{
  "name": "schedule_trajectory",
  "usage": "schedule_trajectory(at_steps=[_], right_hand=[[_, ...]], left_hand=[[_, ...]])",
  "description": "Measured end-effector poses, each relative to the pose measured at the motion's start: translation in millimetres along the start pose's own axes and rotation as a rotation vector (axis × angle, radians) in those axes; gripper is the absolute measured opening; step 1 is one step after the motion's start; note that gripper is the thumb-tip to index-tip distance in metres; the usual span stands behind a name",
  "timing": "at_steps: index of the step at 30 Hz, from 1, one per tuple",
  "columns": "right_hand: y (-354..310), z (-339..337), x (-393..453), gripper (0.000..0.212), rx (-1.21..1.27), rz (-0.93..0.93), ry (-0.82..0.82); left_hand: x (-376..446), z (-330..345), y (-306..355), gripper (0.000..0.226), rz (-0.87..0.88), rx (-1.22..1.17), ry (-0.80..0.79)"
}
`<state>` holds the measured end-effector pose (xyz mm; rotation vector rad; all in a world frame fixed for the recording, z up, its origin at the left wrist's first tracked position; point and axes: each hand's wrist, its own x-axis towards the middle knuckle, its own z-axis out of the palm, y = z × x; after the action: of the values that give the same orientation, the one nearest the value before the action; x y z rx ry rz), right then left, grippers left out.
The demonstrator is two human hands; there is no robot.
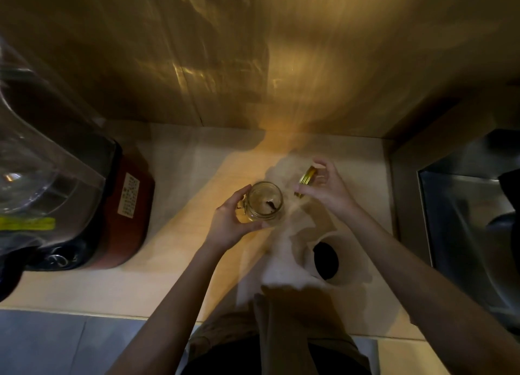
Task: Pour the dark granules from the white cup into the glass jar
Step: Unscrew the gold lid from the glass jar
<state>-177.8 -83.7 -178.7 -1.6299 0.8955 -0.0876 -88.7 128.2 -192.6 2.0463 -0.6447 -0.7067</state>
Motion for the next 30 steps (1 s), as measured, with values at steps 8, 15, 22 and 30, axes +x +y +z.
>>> schedule_trajectory(at_steps=[8, 15, 22, 30], right_hand=[[31.0, -5.3, 21.3, 0.059, -0.426, -0.119, -0.16], [39.8, -7.9, 29.3, 0.077, -0.745, -0.252, -0.26], [43.5, -5.8, 28.0, 0.082, -0.892, -0.315, -0.301], [29.5, -22.2, 3.7, 0.06, -0.537, -0.112, -0.131]], left_hand=[[-0.1, 0.8, -0.3, 0.086, -0.007, 0.015, 0.008], [0.6, 2.3, -2.2, 0.086, -0.025, 0.038, 0.01], [1.9, 1.1, -0.6, 0.084, -0.014, 0.029, -0.004], [-1.6, 0.6, 8.4, 0.091, -0.01, -0.011, -0.049]])
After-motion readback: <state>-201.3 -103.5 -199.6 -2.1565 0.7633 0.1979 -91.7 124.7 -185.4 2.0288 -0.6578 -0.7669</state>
